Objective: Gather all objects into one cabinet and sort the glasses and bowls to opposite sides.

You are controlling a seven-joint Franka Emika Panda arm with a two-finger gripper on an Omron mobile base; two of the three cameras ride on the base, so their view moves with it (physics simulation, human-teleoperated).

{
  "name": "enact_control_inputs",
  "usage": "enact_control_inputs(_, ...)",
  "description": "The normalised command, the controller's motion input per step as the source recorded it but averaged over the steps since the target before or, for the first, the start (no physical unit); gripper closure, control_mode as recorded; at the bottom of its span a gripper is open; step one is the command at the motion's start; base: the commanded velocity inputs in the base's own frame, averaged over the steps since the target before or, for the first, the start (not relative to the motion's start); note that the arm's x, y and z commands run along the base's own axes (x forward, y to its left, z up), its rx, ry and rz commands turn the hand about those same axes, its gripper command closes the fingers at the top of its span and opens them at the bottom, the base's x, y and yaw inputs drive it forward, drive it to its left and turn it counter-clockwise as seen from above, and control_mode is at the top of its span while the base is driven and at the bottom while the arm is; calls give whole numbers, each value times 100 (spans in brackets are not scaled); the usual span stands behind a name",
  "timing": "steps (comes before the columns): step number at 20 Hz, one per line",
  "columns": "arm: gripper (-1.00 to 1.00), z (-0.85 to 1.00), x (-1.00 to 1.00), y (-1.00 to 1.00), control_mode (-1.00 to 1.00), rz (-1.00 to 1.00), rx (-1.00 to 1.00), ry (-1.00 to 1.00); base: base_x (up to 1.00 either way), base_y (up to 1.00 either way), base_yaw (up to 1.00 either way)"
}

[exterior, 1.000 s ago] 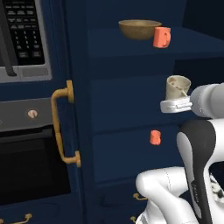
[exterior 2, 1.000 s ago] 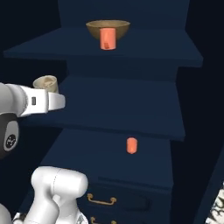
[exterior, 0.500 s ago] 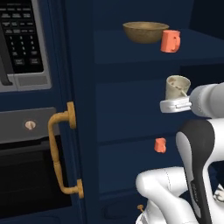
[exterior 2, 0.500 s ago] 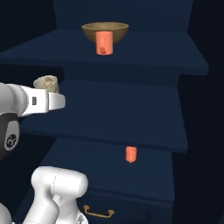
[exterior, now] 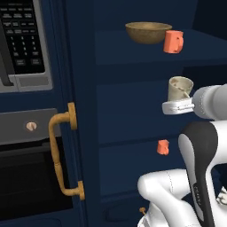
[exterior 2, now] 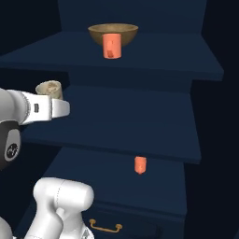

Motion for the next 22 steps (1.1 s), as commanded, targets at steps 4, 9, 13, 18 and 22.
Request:
enact_control_inputs(4, 100, 0, 0, 0, 100, 0, 0, 0, -15, 0, 0)
enact_control_inputs(9, 100, 0, 0, 0, 100, 0, 0, 0, -14, 0, 0)
enact_control_inputs(13, 100, 0, 0, 0, 100, 0, 0, 0, -18, 0, 0)
enact_control_inputs(18, 100, -1, -6, 0, -100, 0, 1, 0, -12, 0, 0)
enact_control_inputs(22, 100, 21, -93, -6, -100, -5, 1, -14, 0, 0, 0)
